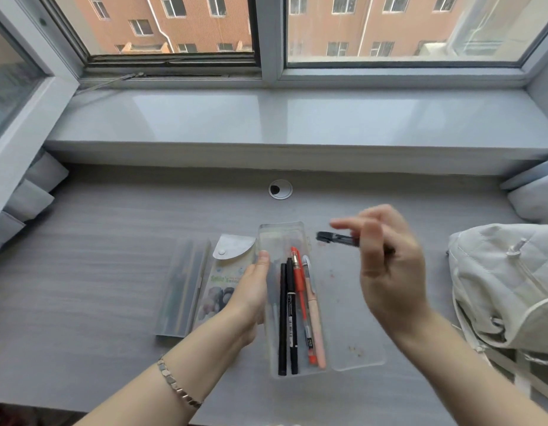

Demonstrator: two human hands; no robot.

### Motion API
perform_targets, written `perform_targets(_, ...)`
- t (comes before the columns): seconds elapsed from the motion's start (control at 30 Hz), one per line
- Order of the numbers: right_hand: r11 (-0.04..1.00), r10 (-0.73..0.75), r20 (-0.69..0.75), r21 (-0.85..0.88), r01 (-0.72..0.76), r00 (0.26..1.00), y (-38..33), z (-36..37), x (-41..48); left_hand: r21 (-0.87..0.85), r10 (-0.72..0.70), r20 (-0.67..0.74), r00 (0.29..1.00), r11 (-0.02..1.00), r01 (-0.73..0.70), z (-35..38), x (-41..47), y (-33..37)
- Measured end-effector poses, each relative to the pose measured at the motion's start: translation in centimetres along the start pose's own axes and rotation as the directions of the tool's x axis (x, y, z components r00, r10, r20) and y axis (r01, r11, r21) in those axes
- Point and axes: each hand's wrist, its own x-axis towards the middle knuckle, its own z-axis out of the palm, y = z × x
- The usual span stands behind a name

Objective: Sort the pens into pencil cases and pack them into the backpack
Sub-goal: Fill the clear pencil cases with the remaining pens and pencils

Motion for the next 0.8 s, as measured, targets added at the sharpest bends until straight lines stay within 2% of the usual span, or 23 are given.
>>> perform_targets(0.07, 0.996, -0.092, 0.137, -0.001, 0.093, 0.986, 0.5, 1.4, -2.5, -0.059, -0.025, 0.022, 0.999, 0.998, 0.027, 0.0, 0.4, -0.1)
perform_targets(0.17, 0.94, -0.239, 0.381, -0.141, 0.311, 0.893, 1.6, 3.5, -6.1, -0.118, -0.061, 0.016, 0.998, 0.991, 0.063, 0.2, 0.1, 0.7)
perform_targets(0.23, 0.905, -0.238, 0.493, -0.2, 0.375, 0.837, 2.0, 4.1, -7.3, -0.141, -0.055, 0.054, 0.997, 0.988, 0.062, -0.1, 0.6, 0.8)
perform_targets(0.33, 0.893, -0.18, 0.589, -0.237, 0.382, 0.788, 2.2, 3.8, -7.3, -0.148, -0.042, 0.094, 0.995, 0.987, 0.055, -0.5, 1.3, 0.7)
perform_targets(0.4, 0.924, -0.143, 0.578, -0.214, 0.318, 0.804, 2.1, 3.5, -6.3, -0.156, -0.044, 0.12, 0.992, 0.986, 0.063, -0.5, 1.3, 0.8)
perform_targets(0.47, 0.968, -0.089, 0.487, -0.162, 0.19, 0.869, 2.4, 3.1, -4.6, -0.171, -0.032, 0.114, 0.993, 0.984, 0.052, -0.5, 1.0, 1.0)
perform_targets(0.53, 0.972, -0.014, 0.396, -0.208, 0.105, 0.918, 3.0, 2.8, -2.6, -0.147, -0.01, 0.092, 0.996, 0.989, 0.024, -0.4, 0.7, 1.0)
perform_targets(0.67, 0.845, 0.097, 0.447, -0.509, 0.164, 0.889, 4.1, 3.9, -0.7, -0.073, 0.056, 0.08, 0.995, 0.996, -0.05, -0.2, 0.3, 0.6)
perform_targets(0.8, 0.729, 0.056, 0.436, -0.633, 0.261, 0.898, 4.8, 5.5, -2.1, -0.075, 0.073, 0.034, 0.997, 0.995, -0.071, 0.2, -0.1, 0.6)
